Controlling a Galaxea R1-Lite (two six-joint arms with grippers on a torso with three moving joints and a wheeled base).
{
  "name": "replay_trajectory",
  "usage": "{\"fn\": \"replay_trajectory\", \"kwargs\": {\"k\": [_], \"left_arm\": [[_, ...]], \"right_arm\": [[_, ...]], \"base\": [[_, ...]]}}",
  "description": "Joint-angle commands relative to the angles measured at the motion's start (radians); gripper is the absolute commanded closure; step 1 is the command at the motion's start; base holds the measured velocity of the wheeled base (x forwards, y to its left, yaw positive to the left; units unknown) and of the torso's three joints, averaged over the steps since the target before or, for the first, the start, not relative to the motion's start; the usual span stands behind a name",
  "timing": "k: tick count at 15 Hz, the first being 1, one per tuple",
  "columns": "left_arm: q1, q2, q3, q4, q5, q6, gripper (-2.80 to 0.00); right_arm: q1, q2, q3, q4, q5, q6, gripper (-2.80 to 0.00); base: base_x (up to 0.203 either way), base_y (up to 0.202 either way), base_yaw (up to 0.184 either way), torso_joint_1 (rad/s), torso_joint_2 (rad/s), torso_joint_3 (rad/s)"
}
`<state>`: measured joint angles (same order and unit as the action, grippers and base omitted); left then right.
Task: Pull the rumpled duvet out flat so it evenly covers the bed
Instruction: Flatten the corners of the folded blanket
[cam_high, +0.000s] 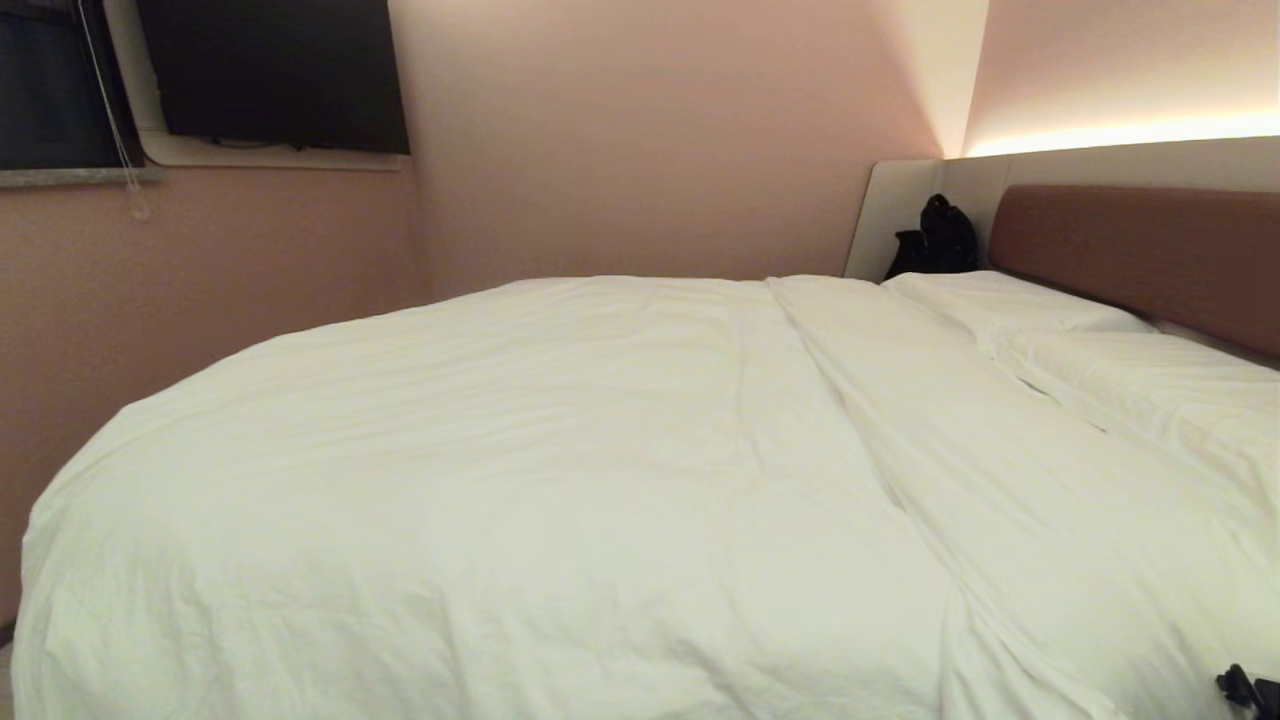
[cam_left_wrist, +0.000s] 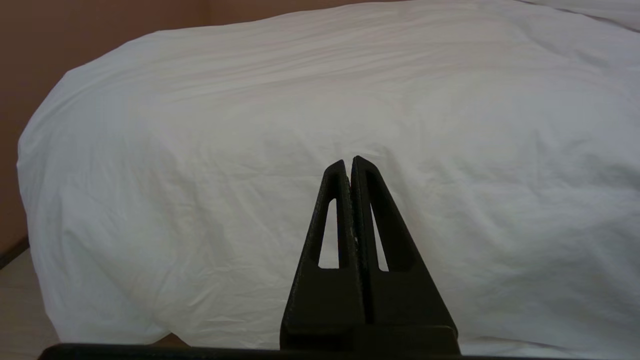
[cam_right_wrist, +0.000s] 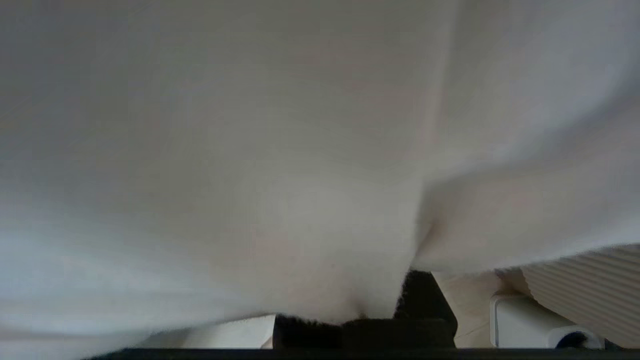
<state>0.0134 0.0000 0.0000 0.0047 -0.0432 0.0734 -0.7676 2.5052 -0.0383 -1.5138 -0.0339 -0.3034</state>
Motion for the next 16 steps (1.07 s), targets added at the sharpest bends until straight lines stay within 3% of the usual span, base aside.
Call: {"fn": "replay_trajectory", "kwargs": {"k": [1, 2, 3, 7, 10, 12, 14, 16], "left_arm": [[0.000, 0.002, 0.000, 0.000, 0.000, 0.000, 0.00], [0.000, 0.002, 0.000, 0.000, 0.000, 0.000, 0.00], [0.000, 0.002, 0.000, 0.000, 0.000, 0.000, 0.00], [0.000, 0.002, 0.000, 0.000, 0.000, 0.000, 0.00], [0.000, 0.002, 0.000, 0.000, 0.000, 0.000, 0.00], [0.000, 0.002, 0.000, 0.000, 0.000, 0.000, 0.00], [0.000, 0.002, 0.000, 0.000, 0.000, 0.000, 0.00], [0.000, 0.002, 0.000, 0.000, 0.000, 0.000, 0.00]], "right_arm": [[0.021, -0.046, 0.014, -0.007, 0.074, -0.008, 0.00], [0.033, -0.062, 0.021, -0.007, 0.104, -0.011, 0.00], [0.045, -0.083, 0.027, -0.006, 0.137, -0.015, -2.80], [0.074, -0.158, 0.034, -0.002, 0.211, -0.015, -2.80], [0.160, -0.224, 0.031, -0.003, 0.280, -0.012, -2.80], [0.196, -0.281, 0.023, -0.002, 0.392, 0.004, -2.80], [0.242, -0.359, 0.009, 0.004, 0.469, 0.054, -2.80], [0.331, -0.407, 0.002, 0.010, 0.490, 0.140, -2.80]], "base": [[0.000, 0.000, 0.000, 0.000, 0.00, 0.000], [0.000, 0.000, 0.000, 0.000, 0.00, 0.000], [0.000, 0.000, 0.000, 0.000, 0.00, 0.000], [0.000, 0.000, 0.000, 0.000, 0.00, 0.000], [0.000, 0.000, 0.000, 0.000, 0.00, 0.000], [0.000, 0.000, 0.000, 0.000, 0.00, 0.000], [0.000, 0.000, 0.000, 0.000, 0.00, 0.000], [0.000, 0.000, 0.000, 0.000, 0.00, 0.000]]}}
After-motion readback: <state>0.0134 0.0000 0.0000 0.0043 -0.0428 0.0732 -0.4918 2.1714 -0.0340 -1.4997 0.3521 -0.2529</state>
